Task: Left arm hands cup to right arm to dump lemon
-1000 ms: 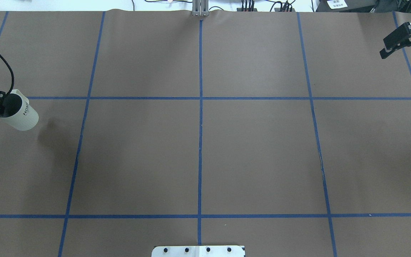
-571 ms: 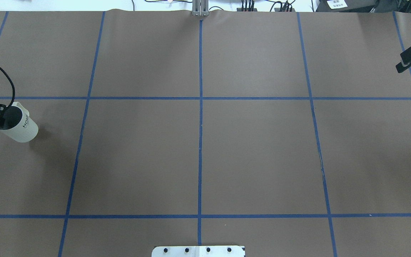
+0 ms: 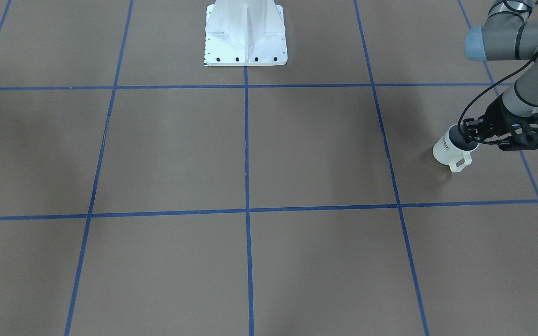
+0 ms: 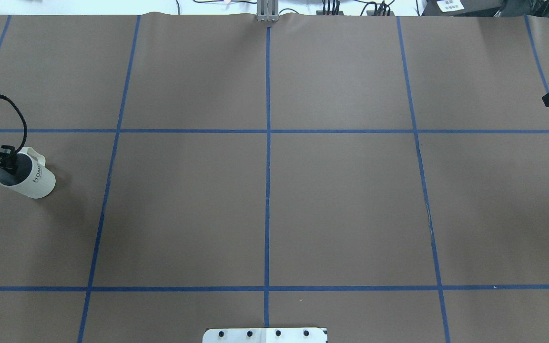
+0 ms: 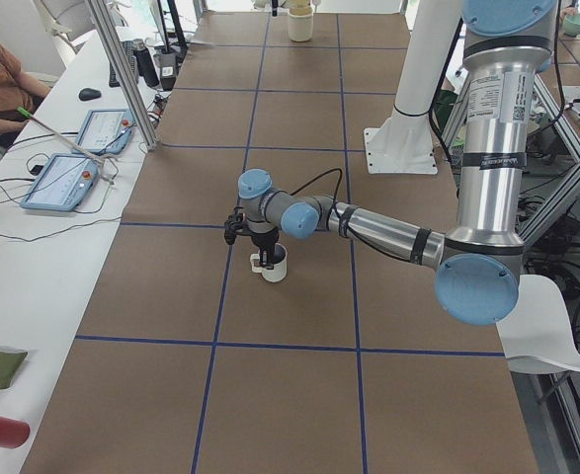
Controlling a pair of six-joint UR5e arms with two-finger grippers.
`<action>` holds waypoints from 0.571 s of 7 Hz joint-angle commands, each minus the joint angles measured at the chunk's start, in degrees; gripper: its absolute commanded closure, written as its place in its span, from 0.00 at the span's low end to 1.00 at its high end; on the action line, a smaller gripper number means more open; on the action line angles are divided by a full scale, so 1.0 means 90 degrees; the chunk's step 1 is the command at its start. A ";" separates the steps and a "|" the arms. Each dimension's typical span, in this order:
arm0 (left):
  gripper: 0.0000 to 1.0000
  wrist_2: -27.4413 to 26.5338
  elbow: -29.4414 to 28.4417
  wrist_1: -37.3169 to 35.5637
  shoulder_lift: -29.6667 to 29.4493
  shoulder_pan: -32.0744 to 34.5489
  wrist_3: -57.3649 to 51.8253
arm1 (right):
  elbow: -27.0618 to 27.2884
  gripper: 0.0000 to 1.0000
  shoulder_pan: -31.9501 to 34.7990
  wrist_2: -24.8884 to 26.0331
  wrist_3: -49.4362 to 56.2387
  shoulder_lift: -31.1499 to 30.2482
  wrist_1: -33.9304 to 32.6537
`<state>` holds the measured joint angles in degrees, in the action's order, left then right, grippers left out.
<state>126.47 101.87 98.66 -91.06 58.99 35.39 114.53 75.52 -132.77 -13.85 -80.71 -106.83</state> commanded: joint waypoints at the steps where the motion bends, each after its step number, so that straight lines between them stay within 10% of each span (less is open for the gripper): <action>1: 0.00 -0.0010 0.0222 -0.0015 0.0010 0.0037 -0.0035 | -0.0039 0.00 0.0007 0.0006 0.0054 -0.0017 -0.0005; 4: 0.00 -0.0019 0.0615 -0.0112 0.0117 0.1009 -0.1548 | -0.0428 0.00 0.0512 0.0035 0.1863 -0.0435 0.0004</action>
<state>126.37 107.01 98.19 -90.34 63.29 30.00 112.85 77.46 -132.62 -4.53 -83.20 -106.86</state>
